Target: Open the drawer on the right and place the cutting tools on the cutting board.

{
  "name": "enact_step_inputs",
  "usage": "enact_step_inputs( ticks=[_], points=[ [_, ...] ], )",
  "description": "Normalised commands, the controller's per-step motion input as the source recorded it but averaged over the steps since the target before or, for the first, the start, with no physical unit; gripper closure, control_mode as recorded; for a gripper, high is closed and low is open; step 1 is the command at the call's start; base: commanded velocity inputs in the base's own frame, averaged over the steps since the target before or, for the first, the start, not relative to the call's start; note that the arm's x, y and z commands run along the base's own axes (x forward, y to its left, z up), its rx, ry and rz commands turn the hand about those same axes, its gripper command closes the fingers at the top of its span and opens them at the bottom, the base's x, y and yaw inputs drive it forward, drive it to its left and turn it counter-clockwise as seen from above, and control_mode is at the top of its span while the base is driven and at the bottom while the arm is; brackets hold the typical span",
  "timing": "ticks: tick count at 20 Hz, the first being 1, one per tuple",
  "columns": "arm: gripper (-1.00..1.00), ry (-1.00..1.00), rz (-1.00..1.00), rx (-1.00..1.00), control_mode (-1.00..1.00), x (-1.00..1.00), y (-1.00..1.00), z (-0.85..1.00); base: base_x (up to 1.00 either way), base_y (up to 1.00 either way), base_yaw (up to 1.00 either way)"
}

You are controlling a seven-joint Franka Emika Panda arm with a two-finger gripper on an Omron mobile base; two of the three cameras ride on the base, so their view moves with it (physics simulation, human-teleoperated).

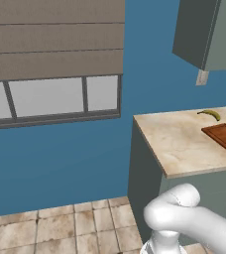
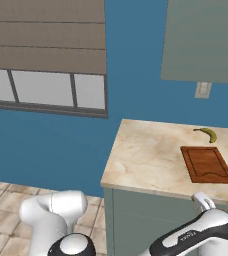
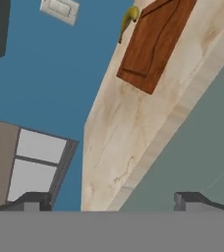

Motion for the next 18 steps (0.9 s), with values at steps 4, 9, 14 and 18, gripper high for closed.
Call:
enact_step_inputs(
  ticks=[4, 9, 14, 18],
  points=[
    [-1.0, 0.0, -0.03, 0.0, -1.0, 0.03, -0.01, -0.62, 0.0, 0.0, 0.0],
    [-1.0, 0.0, 0.0, 0.0, -1.0, 0.24, 0.0, -0.48, 0.0, 0.0, 0.0],
    [-1.0, 0.0, 0.0, 0.01, -1.0, 0.38, 0.0, -0.36, 0.0, 0.0, 0.0],
    [-1.0, 0.02, 0.0, 0.05, -1.0, 0.55, -0.13, -0.31, 0.0, 0.0, 0.0]
  ],
)
